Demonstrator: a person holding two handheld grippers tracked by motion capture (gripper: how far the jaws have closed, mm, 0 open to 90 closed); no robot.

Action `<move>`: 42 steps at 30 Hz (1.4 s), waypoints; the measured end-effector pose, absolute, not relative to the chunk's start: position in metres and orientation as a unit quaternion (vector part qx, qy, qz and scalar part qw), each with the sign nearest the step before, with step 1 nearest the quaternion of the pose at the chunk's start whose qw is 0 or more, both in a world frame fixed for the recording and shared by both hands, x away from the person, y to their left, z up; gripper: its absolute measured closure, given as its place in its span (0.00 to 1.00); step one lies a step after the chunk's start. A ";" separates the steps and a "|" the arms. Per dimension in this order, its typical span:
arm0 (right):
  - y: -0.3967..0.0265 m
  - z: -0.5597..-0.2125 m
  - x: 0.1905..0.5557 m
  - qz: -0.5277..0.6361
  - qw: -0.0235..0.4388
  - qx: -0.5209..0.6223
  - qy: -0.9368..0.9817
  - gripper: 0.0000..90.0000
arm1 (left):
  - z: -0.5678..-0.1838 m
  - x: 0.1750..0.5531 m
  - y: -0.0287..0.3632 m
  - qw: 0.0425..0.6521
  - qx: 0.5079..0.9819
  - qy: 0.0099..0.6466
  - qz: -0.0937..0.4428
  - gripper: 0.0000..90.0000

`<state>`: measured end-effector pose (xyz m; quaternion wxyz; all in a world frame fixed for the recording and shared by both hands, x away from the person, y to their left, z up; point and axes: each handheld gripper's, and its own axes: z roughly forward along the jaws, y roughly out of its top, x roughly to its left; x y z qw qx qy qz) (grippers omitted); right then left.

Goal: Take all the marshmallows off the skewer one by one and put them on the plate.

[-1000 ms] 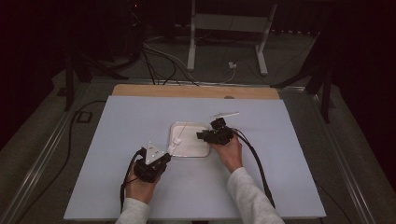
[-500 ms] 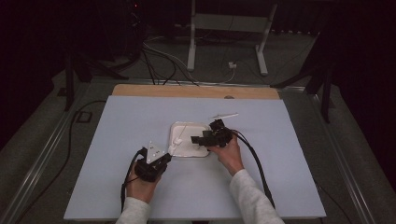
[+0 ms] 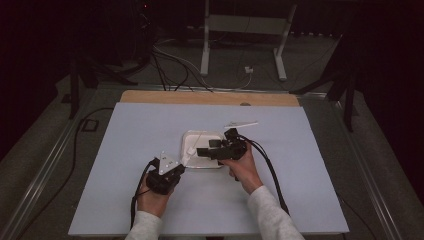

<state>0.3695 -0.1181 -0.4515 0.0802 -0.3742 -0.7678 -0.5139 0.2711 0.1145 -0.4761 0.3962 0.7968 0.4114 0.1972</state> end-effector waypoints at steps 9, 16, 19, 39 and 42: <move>-0.102 -0.456 0.365 -0.515 0.110 -0.360 -0.770 0.47 | -0.475 0.270 0.111 0.405 0.798 0.403 0.192 1.00; -0.097 -0.462 0.366 -0.514 0.140 -0.364 -0.764 0.69 | -0.475 0.269 0.108 0.411 0.799 0.395 0.192 1.00; -0.097 -0.463 0.366 -0.516 0.151 -0.361 -0.762 0.75 | -0.475 0.269 0.108 0.412 0.799 0.395 0.191 1.00; -0.128 -0.445 0.376 -0.548 0.139 -0.390 -0.727 0.87 | -0.480 0.268 0.111 0.387 0.814 0.382 0.205 1.00; -0.141 -0.437 0.379 -0.542 0.126 -0.386 -0.736 0.87 | -0.475 0.267 0.108 0.395 0.818 0.362 0.209 1.00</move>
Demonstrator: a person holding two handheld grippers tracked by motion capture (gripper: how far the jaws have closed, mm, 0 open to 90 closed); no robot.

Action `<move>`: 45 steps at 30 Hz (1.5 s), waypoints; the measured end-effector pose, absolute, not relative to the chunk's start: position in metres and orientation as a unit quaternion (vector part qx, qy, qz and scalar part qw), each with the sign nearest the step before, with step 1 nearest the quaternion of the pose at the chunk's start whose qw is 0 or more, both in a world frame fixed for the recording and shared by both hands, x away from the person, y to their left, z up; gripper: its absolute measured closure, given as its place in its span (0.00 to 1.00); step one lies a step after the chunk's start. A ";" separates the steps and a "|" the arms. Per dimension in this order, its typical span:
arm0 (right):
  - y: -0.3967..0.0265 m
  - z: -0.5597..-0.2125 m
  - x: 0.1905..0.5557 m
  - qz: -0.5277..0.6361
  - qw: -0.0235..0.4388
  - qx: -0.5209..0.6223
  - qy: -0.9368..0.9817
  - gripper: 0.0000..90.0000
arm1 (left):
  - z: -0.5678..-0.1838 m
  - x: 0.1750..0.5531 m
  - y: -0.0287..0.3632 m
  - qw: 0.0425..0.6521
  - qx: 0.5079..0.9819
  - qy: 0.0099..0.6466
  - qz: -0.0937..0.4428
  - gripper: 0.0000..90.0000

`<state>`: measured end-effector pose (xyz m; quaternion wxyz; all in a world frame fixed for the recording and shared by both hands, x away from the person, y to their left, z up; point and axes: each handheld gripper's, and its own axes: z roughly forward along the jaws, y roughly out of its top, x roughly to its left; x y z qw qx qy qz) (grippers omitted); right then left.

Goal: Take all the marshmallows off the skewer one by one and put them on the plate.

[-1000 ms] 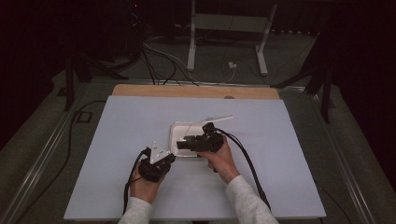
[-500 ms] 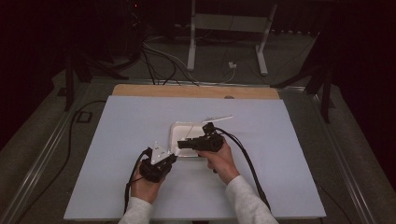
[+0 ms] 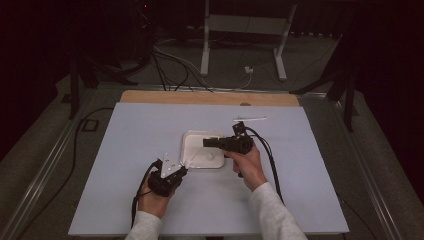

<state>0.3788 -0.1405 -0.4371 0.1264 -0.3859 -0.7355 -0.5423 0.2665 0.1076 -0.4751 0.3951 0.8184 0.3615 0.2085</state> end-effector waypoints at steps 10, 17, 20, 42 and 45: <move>-0.152 -0.435 0.384 -0.538 0.122 -0.401 -0.731 0.87 | -0.480 0.267 0.107 0.394 0.824 0.351 0.205 1.00; -0.198 -0.416 0.393 -0.577 0.085 -0.438 -0.684 0.88 | -0.484 0.270 0.123 0.389 0.815 0.380 0.198 1.00; -0.202 -0.415 0.392 -0.559 0.068 -0.436 -0.702 0.88 | -0.482 0.270 0.122 0.394 0.812 0.382 0.199 1.00; -0.150 -0.455 0.396 -0.480 0.034 -0.437 -0.760 0.84 | -0.478 0.271 0.123 0.410 0.801 0.391 0.191 1.00; -0.148 -0.459 0.396 -0.474 0.030 -0.437 -0.764 0.83 | -0.477 0.271 0.123 0.411 0.802 0.391 0.190 1.00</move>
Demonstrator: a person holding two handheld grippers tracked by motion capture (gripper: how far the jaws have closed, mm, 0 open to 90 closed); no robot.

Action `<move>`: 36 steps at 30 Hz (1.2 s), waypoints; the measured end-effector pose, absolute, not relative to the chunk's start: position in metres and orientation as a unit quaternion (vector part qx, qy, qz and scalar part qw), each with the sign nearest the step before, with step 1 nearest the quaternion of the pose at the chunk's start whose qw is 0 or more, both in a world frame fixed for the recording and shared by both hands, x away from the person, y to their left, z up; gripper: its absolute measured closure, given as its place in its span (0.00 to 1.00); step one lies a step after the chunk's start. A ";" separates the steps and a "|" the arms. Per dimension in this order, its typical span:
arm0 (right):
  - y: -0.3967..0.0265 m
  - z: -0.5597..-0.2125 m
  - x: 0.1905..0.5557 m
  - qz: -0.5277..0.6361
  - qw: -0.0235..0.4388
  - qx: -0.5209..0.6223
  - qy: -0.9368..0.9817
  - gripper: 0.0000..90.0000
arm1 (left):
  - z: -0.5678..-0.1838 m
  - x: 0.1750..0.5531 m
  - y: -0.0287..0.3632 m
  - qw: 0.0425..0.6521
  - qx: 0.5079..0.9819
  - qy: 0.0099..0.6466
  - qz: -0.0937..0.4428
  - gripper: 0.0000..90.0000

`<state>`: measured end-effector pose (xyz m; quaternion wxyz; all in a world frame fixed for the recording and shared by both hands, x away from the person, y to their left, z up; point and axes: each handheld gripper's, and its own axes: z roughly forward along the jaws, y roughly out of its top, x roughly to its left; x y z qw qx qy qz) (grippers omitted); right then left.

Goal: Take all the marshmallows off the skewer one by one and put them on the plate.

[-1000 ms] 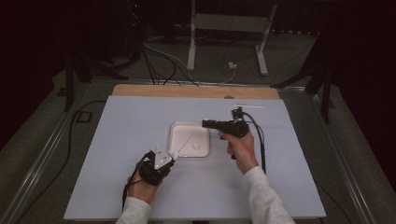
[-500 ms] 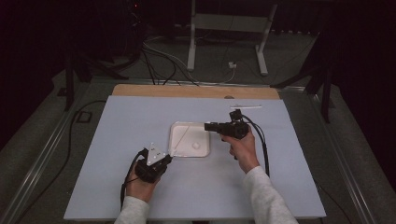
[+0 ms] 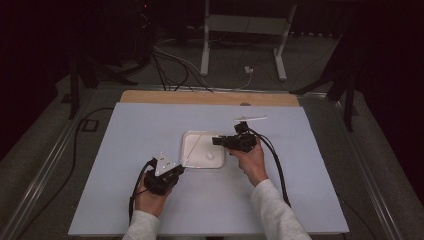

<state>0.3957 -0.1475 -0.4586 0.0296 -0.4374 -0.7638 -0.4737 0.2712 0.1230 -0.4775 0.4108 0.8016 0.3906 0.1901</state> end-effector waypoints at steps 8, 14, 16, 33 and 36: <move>-0.141 -0.468 0.396 -0.450 0.007 -0.444 -0.775 0.83 | -0.477 0.271 0.123 0.414 0.800 0.392 0.187 1.00; -0.136 -0.479 0.395 -0.433 -0.002 -0.450 -0.781 0.81 | -0.477 0.271 0.123 0.418 0.798 0.392 0.186 1.00; -0.134 -0.481 0.396 -0.425 -0.003 -0.451 -0.785 0.78 | -0.477 0.271 0.123 0.418 0.798 0.393 0.185 1.00; -0.132 -0.471 0.388 -0.451 0.011 -0.426 -0.784 0.16 | -0.476 0.272 0.125 0.421 0.793 0.399 0.187 1.00; -0.134 -0.466 0.384 -0.469 0.028 -0.413 -0.780 0.10 | -0.476 0.272 0.124 0.421 0.792 0.400 0.187 1.00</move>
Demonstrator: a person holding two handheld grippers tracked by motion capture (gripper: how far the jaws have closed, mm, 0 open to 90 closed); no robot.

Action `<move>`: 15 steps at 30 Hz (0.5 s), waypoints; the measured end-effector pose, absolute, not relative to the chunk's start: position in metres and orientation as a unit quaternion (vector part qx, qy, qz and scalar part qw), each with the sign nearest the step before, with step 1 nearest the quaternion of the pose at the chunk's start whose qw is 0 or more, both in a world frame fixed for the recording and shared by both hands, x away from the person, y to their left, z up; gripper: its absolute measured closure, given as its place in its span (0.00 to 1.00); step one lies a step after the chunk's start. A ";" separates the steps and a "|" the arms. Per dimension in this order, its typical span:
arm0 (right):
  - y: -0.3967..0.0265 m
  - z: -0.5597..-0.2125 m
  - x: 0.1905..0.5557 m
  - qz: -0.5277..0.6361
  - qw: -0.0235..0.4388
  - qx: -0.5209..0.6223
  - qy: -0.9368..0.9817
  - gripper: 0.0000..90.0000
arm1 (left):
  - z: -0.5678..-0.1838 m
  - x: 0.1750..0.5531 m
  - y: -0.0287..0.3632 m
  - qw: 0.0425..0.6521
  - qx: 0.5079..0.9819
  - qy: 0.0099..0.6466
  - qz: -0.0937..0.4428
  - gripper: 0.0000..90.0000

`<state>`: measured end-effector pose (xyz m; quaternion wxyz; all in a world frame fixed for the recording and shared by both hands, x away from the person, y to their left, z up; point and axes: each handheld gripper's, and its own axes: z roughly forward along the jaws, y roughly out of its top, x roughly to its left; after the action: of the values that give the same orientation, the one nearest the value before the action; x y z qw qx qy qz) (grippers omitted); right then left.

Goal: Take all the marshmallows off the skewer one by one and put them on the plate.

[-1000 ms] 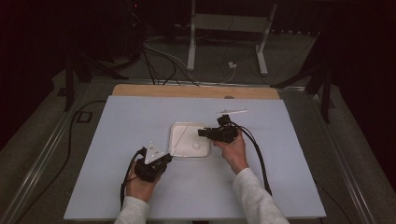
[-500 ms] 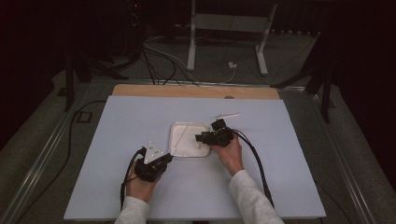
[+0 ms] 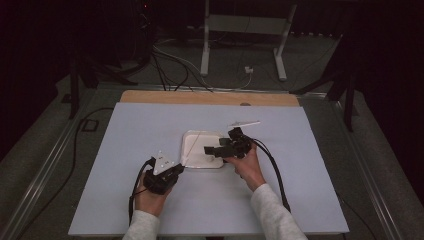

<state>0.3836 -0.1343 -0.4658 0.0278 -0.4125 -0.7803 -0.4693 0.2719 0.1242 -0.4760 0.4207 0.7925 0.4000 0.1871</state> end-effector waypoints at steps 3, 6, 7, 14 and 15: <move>-0.133 -0.460 0.379 -0.485 0.044 -0.399 -0.777 0.06 | -0.476 0.272 0.124 0.420 0.793 0.399 0.188 1.00; -0.130 -0.456 0.374 -0.496 0.060 -0.388 -0.774 0.05 | -0.476 0.272 0.123 0.422 0.792 0.399 0.187 1.00; -0.129 -0.456 0.373 -0.498 0.064 -0.385 -0.774 0.06 | -0.476 0.272 0.123 0.424 0.792 0.398 0.187 1.00; -0.114 -0.457 0.364 -0.510 0.104 -0.375 -0.767 0.24 | -0.475 0.271 0.119 0.425 0.794 0.393 0.185 1.00; -0.111 -0.457 0.363 -0.512 0.110 -0.373 -0.766 0.27 | -0.475 0.271 0.119 0.425 0.795 0.392 0.185 1.00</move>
<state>0.3626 -0.1115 -0.4571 0.1097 -0.3735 -0.7660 -0.5116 0.2708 0.1192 -0.4752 0.4245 0.7950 0.3918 0.1850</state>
